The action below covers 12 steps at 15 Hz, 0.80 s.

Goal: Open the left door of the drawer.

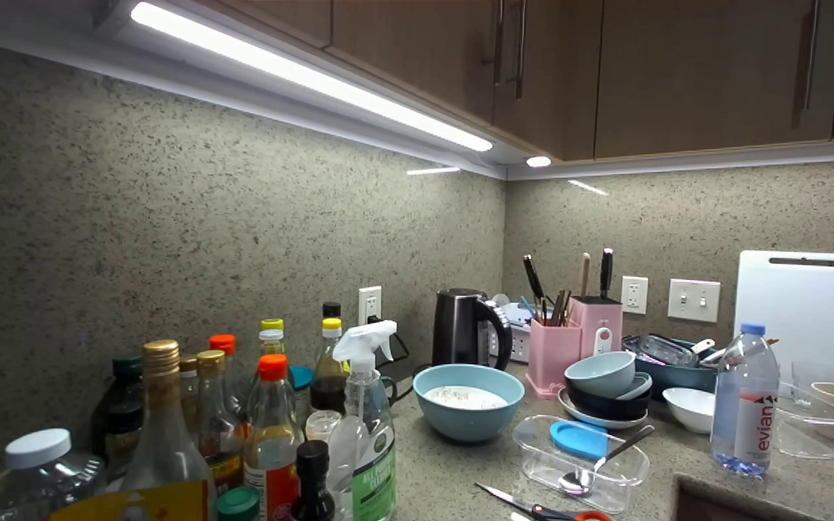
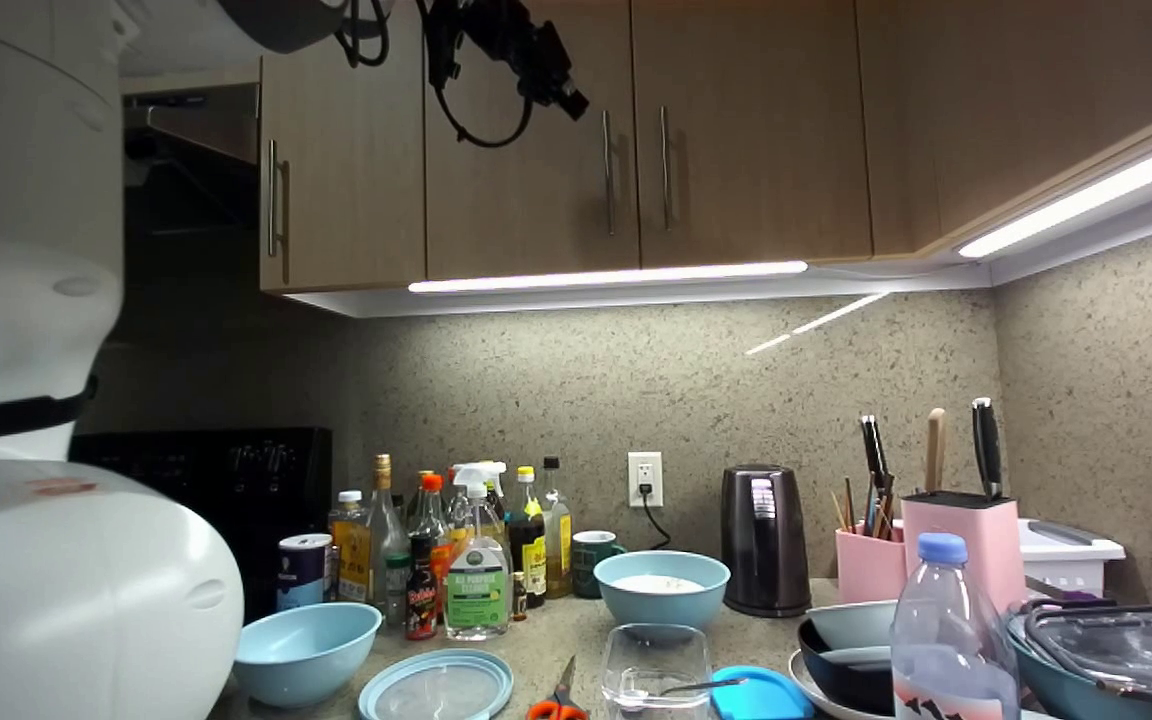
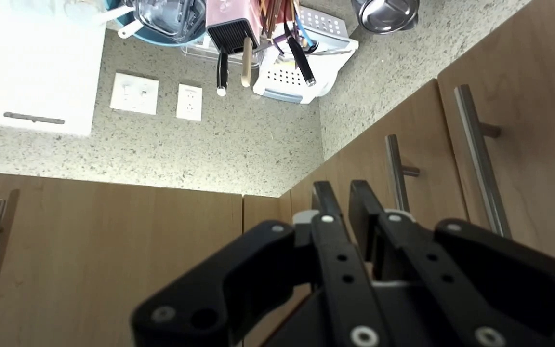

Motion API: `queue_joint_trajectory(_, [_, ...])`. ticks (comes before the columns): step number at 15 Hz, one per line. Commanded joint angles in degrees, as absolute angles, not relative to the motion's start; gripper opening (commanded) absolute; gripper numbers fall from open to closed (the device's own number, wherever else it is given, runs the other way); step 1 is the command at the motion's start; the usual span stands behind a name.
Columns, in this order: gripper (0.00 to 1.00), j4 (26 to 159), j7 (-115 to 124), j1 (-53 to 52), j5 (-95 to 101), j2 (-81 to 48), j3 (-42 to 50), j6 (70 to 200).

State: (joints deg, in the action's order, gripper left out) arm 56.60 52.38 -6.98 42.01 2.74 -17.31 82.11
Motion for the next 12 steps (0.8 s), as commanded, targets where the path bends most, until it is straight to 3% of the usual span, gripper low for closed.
queue_joint_trajectory(1, [0.15,56.6,52.4,-7.0,42.0,2.7,-17.3,82.1])
queue_joint_trajectory(2, [0.15,56.6,52.4,-7.0,42.0,2.7,-17.3,82.1])
queue_joint_trajectory(3, [0.4,57.0,52.1,-6.9,41.8,2.8,-17.2,82.5])
queue_joint_trajectory(5, [0.46,57.9,50.2,-6.6,38.4,2.3,-16.4,85.9])
queue_joint_trajectory(12, [0.92,57.3,48.5,-6.6,31.6,-1.7,-14.5,92.6])
